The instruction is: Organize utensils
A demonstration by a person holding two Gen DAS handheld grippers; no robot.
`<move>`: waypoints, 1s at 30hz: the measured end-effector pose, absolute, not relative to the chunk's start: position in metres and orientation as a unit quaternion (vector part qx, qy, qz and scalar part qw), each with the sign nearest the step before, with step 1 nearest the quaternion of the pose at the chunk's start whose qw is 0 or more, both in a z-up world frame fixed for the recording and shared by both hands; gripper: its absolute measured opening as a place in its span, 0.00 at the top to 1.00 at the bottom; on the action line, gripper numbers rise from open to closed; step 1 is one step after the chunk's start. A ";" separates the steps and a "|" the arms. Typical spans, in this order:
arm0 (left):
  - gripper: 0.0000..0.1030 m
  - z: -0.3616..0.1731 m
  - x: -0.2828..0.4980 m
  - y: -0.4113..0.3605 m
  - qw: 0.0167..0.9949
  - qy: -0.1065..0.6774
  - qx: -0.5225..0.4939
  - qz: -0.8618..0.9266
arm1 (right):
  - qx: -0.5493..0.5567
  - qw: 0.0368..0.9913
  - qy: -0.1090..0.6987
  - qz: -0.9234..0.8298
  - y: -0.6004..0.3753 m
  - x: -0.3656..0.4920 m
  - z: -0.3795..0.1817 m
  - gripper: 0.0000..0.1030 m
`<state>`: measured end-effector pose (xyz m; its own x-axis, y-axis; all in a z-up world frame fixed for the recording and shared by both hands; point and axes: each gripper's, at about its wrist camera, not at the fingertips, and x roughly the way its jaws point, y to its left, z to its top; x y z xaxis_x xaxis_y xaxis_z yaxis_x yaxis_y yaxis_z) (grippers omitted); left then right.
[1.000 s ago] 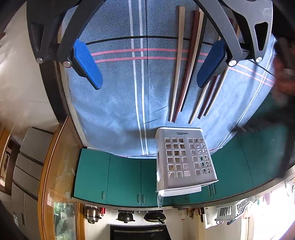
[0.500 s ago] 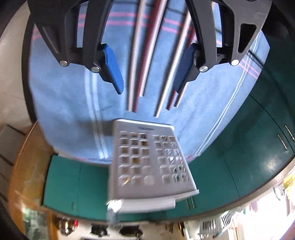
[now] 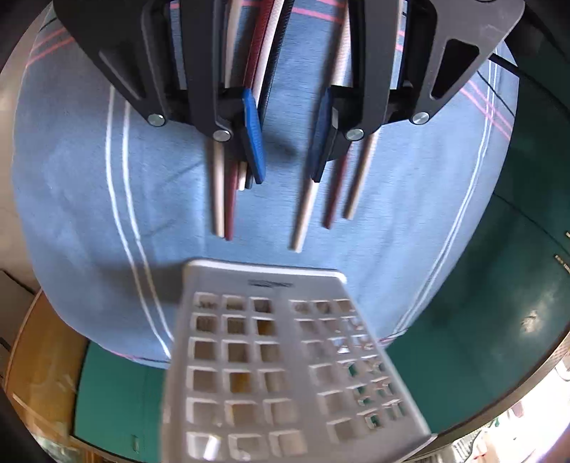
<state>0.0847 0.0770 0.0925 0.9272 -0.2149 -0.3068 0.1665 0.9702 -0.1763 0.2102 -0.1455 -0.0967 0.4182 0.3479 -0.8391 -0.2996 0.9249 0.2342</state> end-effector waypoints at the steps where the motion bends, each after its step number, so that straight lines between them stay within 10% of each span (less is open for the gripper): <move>1: 0.96 0.092 0.085 0.077 0.979 0.164 -0.074 -0.096 | 0.025 0.842 0.503 0.193 -0.146 0.209 -0.096 0.73; 19: 0.96 0.088 0.088 0.073 0.978 0.172 -0.072 -0.098 | -0.008 0.849 0.501 0.165 -0.149 0.201 -0.095 0.73; 22: 0.96 0.088 0.088 0.071 0.978 0.171 -0.070 -0.099 | -0.048 0.859 0.492 0.137 -0.139 0.201 -0.095 0.93; 30: 0.96 0.092 0.085 0.071 0.979 0.164 -0.069 -0.102 | -0.005 0.874 0.456 0.168 -0.156 0.184 -0.068 0.95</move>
<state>0.0852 0.0707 0.0921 0.9254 -0.2227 -0.3068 0.1772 0.9695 -0.1693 0.1843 -0.1564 -0.0675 0.5269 0.2897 -0.7991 -0.2979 0.9434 0.1456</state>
